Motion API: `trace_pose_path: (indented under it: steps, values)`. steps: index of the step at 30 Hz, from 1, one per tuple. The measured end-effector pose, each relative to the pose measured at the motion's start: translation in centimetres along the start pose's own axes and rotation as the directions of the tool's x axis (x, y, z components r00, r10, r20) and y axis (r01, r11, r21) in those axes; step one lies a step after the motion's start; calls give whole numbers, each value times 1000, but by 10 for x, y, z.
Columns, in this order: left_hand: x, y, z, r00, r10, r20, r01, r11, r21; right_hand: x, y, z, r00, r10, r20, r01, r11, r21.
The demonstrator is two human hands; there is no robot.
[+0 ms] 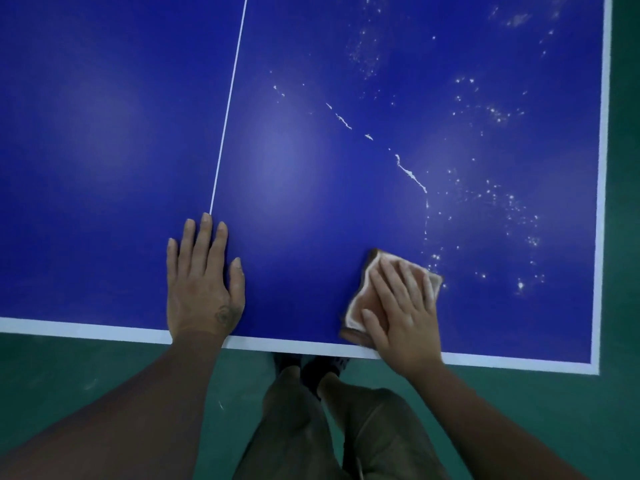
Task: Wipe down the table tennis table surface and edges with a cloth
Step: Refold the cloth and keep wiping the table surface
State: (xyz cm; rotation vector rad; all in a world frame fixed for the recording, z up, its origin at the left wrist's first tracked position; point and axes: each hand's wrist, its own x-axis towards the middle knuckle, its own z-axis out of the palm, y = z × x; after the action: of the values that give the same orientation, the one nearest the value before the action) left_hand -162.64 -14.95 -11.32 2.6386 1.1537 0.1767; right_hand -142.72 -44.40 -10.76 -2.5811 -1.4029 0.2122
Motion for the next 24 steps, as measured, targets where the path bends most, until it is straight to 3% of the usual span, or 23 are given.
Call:
trace_pose_path:
  steps: [8, 12, 20, 24]
  values:
    - [1, 0, 3, 1000, 11, -29, -11, 1000, -4, 121, 96, -37, 995, -97, -27, 95, 993, -66]
    - [0, 0, 3, 1000, 7, -29, -6, 1000, 6, 168, 97, -45, 998, -57, 23, 58, 998, -24]
    - [-1, -1, 1, 1000, 21, -16, -21, 1000, 17, 48, -7, -12, 996, 91, -6, -91, 996, 3]
    - [-2, 0, -2, 1000, 18, -4, -18, 1000, 16, -10, -24, -11, 960, 276, -46, -276, 961, 6]
